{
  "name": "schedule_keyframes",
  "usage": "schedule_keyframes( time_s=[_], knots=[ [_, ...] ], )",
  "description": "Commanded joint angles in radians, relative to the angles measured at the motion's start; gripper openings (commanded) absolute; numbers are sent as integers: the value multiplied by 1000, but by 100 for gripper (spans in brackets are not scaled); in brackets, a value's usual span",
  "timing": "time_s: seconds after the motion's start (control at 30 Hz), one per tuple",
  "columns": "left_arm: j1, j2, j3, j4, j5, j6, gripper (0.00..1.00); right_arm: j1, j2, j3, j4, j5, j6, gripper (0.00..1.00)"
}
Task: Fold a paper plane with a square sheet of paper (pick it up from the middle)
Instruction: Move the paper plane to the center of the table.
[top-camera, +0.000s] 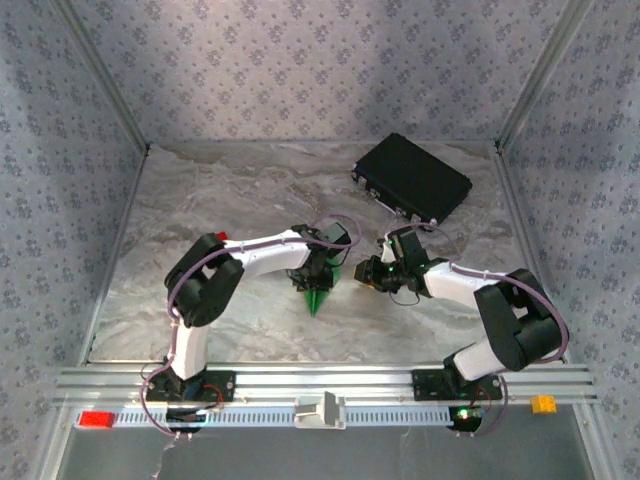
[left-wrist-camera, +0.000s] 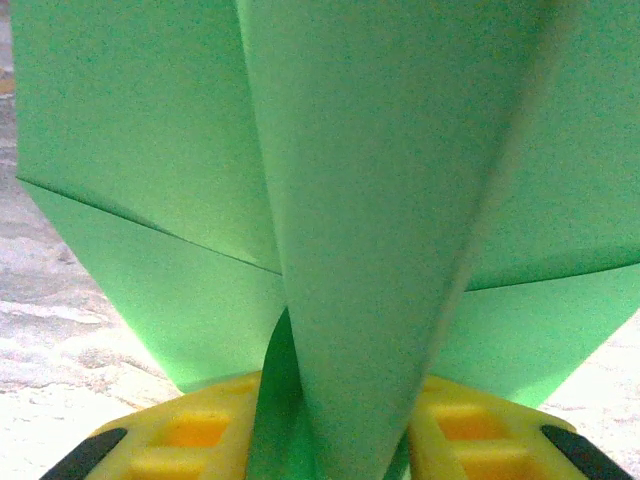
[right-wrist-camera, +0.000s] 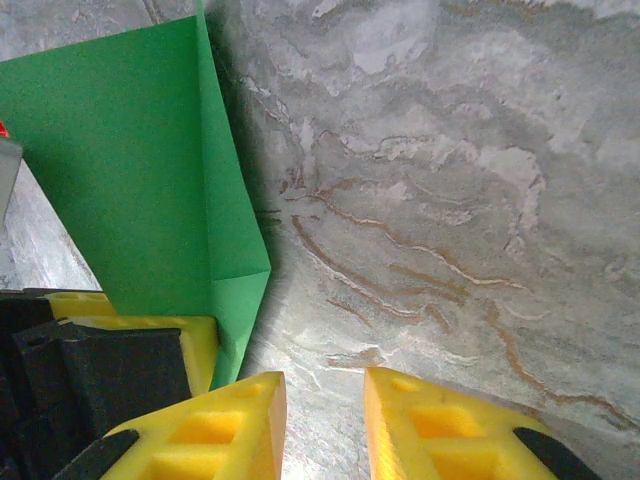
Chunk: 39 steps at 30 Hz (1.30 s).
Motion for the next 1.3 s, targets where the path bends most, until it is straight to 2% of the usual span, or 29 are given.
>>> schedule_keyframes(
  time_s=[0.0, 0.53, 0.67, 0.97, 1.27],
  knots=[
    [-7, 60, 8, -31, -40, -24, 33, -3, -18, -3, -31, 15, -2, 28],
    [-19, 33, 96, -94, -60, -89, 34, -9, -42, -1, -49, 20, -10, 28],
    [-19, 26, 106, -100, -50, -104, 38, -10, -45, 2, -56, 21, -11, 28],
    [-19, 8, 133, -134, -53, -103, 39, -12, -53, 7, -69, 26, -19, 28],
    [-18, -64, 145, -160, -58, -106, 40, -33, -106, 37, -154, 71, -66, 29]
  ],
)
